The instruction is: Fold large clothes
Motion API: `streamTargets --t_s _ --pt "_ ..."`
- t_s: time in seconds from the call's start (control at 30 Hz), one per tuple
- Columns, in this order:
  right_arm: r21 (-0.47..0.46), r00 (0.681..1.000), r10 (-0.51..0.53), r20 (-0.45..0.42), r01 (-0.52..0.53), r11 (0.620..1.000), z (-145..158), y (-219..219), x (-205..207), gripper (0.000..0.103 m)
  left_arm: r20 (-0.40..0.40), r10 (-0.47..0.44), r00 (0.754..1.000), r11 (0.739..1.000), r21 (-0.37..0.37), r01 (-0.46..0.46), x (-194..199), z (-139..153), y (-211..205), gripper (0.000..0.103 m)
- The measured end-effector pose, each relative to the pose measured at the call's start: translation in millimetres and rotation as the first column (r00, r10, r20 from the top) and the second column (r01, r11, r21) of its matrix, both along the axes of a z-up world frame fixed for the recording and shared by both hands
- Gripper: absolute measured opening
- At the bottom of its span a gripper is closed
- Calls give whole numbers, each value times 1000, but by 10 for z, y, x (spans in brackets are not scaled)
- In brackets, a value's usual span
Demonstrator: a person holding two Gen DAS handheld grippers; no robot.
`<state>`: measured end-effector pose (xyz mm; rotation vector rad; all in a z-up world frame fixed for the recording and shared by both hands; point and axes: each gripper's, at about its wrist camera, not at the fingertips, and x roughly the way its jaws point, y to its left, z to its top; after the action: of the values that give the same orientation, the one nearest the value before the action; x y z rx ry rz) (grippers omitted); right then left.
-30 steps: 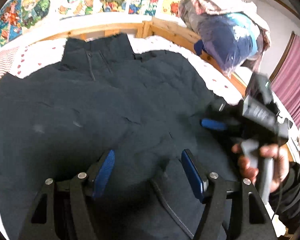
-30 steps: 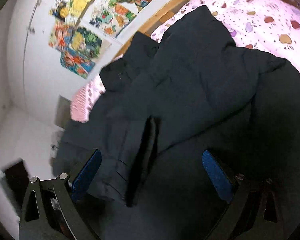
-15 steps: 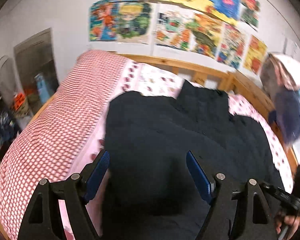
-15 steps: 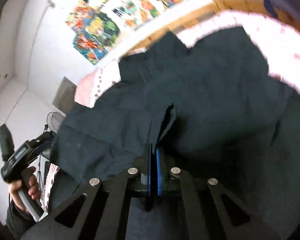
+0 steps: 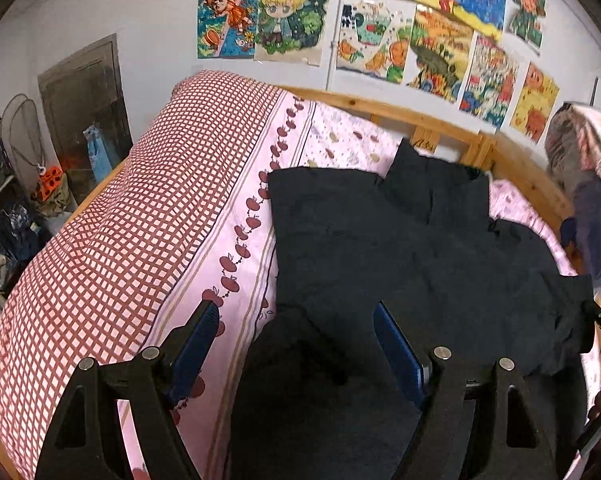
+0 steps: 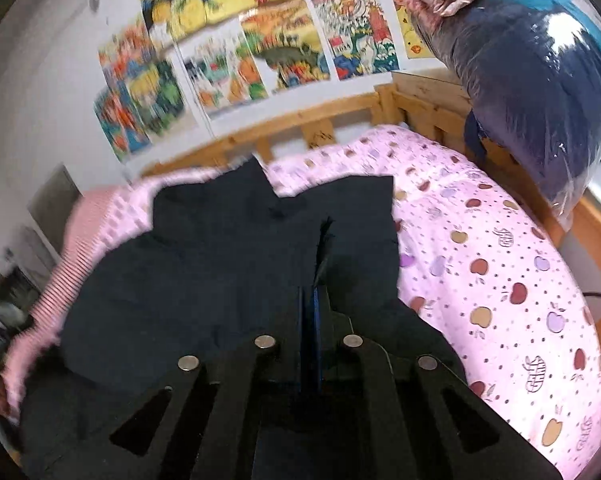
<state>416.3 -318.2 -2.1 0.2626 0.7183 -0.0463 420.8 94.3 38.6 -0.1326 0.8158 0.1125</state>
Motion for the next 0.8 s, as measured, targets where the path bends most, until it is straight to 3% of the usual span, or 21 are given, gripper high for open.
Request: streamTargets --t_s 0.07,0.13,0.2,0.3,0.43,0.5,0.57,0.67,0.8 --pt "-75 1000 -10 -13 9 997 -8 34 -6 16 -5 -13 1000 1000 24 13 95 -24 -53 78" --pt "-115 1000 -8 1 8 993 34 103 18 46 -5 -27 1000 999 40 27 206 -39 -109 78" --pt "-139 999 19 32 -14 990 105 165 -5 53 -12 -47 999 998 45 47 325 -78 -189 78" --pt "-186 997 74 17 -70 980 134 322 102 53 -38 -95 995 994 49 97 480 -180 -332 78" --pt "-184 986 146 -77 -158 970 -108 502 223 53 -153 -149 977 982 90 164 654 -493 -502 79" --pt "-198 978 171 -118 -192 961 -319 561 220 55 -176 -144 974 981 101 163 661 -618 -492 95" --pt "-195 980 171 -97 -188 963 -455 584 156 56 -179 -127 976 989 58 140 642 -741 -393 103" --pt "-172 983 174 -66 -183 968 -551 569 75 56 -179 -134 975 991 -45 128 601 -926 -253 103" --pt "-163 986 165 -36 -169 972 -629 542 11 56 -181 -142 973 990 -53 134 584 -1037 -243 103"
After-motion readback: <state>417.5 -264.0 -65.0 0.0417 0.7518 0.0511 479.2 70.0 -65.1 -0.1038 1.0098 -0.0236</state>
